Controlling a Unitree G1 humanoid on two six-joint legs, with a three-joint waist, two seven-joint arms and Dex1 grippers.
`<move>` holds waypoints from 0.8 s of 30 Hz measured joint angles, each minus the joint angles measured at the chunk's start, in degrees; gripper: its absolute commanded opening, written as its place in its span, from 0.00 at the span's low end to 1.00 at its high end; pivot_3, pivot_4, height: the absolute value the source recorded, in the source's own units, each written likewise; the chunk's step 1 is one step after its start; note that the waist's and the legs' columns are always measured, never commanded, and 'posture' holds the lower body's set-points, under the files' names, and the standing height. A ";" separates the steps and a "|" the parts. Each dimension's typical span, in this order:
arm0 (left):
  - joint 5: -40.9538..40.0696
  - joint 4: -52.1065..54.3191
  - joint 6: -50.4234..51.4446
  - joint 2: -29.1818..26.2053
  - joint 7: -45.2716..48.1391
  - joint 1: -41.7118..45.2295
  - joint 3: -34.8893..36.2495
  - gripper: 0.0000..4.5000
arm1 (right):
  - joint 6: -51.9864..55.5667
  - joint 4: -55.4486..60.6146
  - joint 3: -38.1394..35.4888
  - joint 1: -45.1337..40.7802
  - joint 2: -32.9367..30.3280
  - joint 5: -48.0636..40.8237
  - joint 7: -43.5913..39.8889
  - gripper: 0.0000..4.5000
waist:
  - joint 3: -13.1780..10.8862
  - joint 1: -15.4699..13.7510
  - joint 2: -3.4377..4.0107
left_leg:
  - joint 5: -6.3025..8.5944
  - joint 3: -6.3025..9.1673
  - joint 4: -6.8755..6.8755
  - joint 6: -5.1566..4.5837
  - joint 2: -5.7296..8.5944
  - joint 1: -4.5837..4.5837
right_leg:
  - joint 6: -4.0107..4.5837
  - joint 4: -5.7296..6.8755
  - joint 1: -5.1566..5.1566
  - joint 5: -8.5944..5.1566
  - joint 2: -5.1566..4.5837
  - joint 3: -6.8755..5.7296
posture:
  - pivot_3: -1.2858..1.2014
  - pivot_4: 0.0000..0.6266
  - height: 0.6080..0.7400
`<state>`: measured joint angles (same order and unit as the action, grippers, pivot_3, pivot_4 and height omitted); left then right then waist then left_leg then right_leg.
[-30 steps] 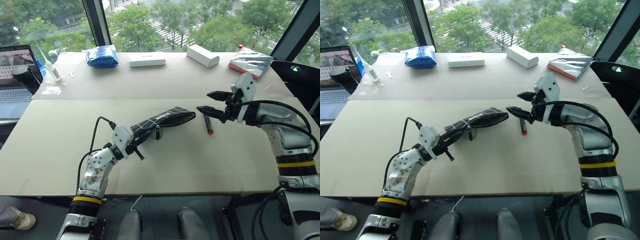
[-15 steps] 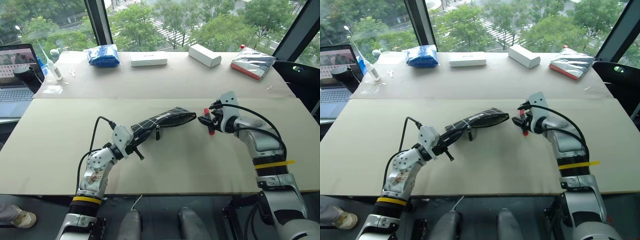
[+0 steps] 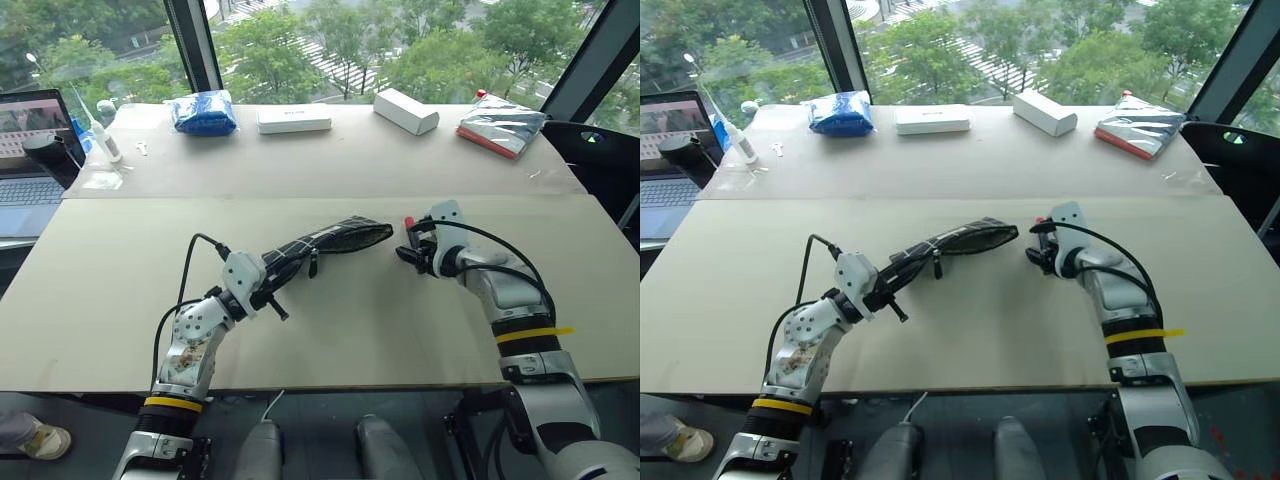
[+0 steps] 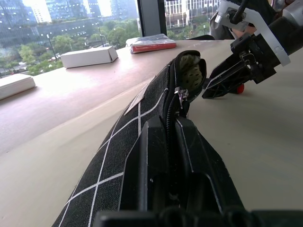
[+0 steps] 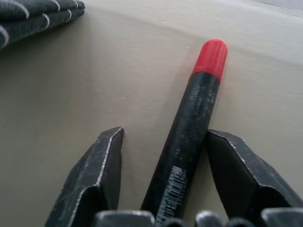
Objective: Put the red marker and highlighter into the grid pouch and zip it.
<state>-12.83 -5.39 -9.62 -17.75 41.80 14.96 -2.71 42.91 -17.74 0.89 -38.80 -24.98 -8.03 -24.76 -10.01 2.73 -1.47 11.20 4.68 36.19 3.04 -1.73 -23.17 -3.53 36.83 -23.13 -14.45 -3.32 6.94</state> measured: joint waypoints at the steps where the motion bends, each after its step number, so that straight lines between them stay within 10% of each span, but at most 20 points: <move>1: 0.00 0.01 0.00 0.00 -0.03 0.00 0.00 0.00 | 0.16 0.32 -0.37 0.24 0.03 -0.02 0.11 0.33 | 0.00 -0.06 0.00 | 0.00 0.00 0.00 0.00 0.00 -0.01 | 0.00 0.00 0.00 0.00 0.00 0.00 | 0.52 0.24 1.00; 4: 0.00 0.01 0.01 -0.01 -0.15 0.00 0.01 0.00 | 0.18 0.95 -1.37 0.97 0.02 -0.03 0.16 0.12 | 0.00 -0.10 0.00 | 0.00 0.00 0.01 0.00 0.00 -0.01 | 0.00 -0.01 0.00 0.00 0.00 0.00 | 0.52 0.24 1.00; 15: 0.00 -0.11 0.01 0.32 -0.33 0.56 -0.03 0.00 | -9.95 0.56 -1.99 -0.06 -1.80 0.44 -1.36 0.12 | -0.02 -0.01 0.03 | 0.00 -0.01 0.00 0.00 0.01 -0.09 | -0.01 -0.02 -0.08 0.00 -0.01 0.01 | 0.52 0.24 1.00; 24: 0.01 -0.56 0.00 0.92 -0.31 1.31 -0.62 0.00 | -39.96 14.81 3.80 4.63 -19.00 7.13 -19.40 0.12 | -0.02 -0.12 0.02 | 0.01 -0.02 -0.06 0.00 0.01 -0.02 | -0.04 -0.12 0.01 -0.03 -0.02 0.00 | 0.52 0.24 1.00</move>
<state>-12.83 -5.95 -9.62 -16.83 41.49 16.27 -3.33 2.96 -2.92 4.69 -34.17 -43.98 -0.90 -44.16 -10.03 2.61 -1.45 11.20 4.67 36.14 3.04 -1.72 -23.18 -3.57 36.71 -23.13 -14.48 -3.34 6.94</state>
